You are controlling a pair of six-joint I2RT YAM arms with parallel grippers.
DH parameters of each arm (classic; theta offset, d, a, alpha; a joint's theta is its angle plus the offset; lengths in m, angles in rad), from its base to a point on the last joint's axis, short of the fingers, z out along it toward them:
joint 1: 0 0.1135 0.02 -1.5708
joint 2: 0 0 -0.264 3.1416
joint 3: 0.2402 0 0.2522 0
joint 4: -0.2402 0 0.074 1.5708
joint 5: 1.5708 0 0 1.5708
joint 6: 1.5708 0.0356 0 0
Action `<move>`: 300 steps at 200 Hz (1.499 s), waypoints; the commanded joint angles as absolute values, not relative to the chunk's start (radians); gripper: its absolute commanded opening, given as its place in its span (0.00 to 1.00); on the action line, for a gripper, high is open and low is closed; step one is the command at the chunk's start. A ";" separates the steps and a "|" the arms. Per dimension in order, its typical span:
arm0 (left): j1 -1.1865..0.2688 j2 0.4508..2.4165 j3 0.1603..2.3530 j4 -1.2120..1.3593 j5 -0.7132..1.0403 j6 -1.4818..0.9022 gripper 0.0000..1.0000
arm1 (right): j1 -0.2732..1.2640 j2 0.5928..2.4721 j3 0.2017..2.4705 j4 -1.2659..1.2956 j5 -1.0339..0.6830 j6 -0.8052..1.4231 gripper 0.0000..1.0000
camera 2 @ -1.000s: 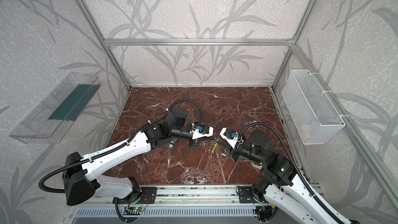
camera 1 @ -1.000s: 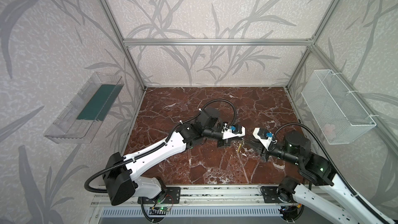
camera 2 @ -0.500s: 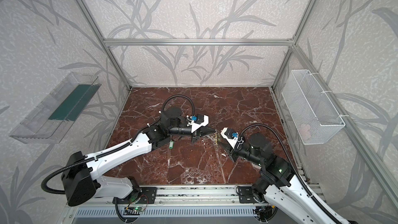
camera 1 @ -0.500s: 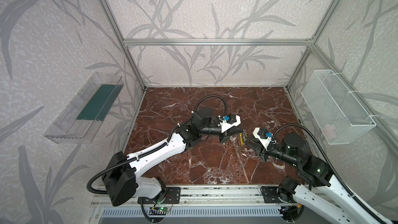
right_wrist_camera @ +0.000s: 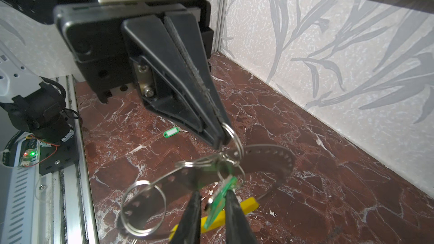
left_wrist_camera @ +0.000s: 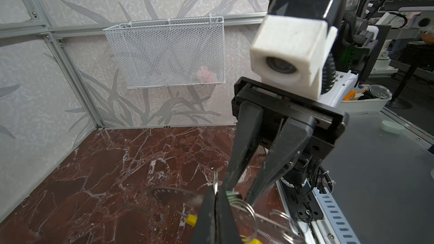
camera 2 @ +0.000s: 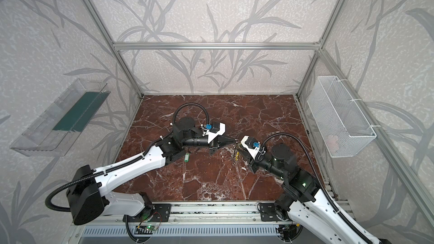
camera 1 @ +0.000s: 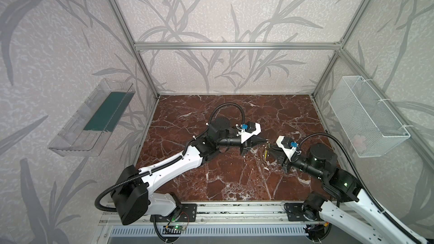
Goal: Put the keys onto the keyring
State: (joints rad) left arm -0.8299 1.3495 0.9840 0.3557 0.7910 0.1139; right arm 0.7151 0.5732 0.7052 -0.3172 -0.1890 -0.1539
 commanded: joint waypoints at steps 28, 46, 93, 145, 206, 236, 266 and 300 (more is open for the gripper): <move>-0.826 1.340 0.957 0.521 0.828 0.016 0.00 | 0.713 0.581 0.698 -0.292 -0.249 -0.173 0.13; -0.822 1.347 0.950 0.543 0.840 -0.001 0.00 | 0.713 0.562 0.705 -0.314 -0.246 -0.188 0.16; -0.808 1.351 0.947 0.550 0.899 -0.022 0.00 | 0.707 0.422 0.724 -0.386 -0.166 -0.248 0.20; -0.809 1.375 0.966 0.557 0.956 -0.048 0.00 | 0.706 0.485 0.758 -0.324 -0.228 -0.230 0.21; -0.811 1.361 0.966 0.513 0.965 -0.023 0.00 | 0.704 0.523 0.750 -0.270 -0.223 -0.232 0.21; -0.810 1.358 0.972 0.485 0.972 -0.003 0.00 | 0.702 0.515 0.735 -0.237 -0.221 -0.223 0.21; -0.812 1.356 0.976 0.476 0.977 0.004 0.00 | 0.699 0.533 0.736 -0.235 -0.249 -0.217 0.19; -0.811 1.350 0.976 0.470 0.977 0.010 0.00 | 0.695 0.552 0.735 -0.237 -0.275 -0.215 0.15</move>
State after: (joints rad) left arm -0.8131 1.3724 0.9527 0.4675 0.9489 -0.0002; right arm 0.7021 0.5411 0.7307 -0.2642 -0.2428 -0.2287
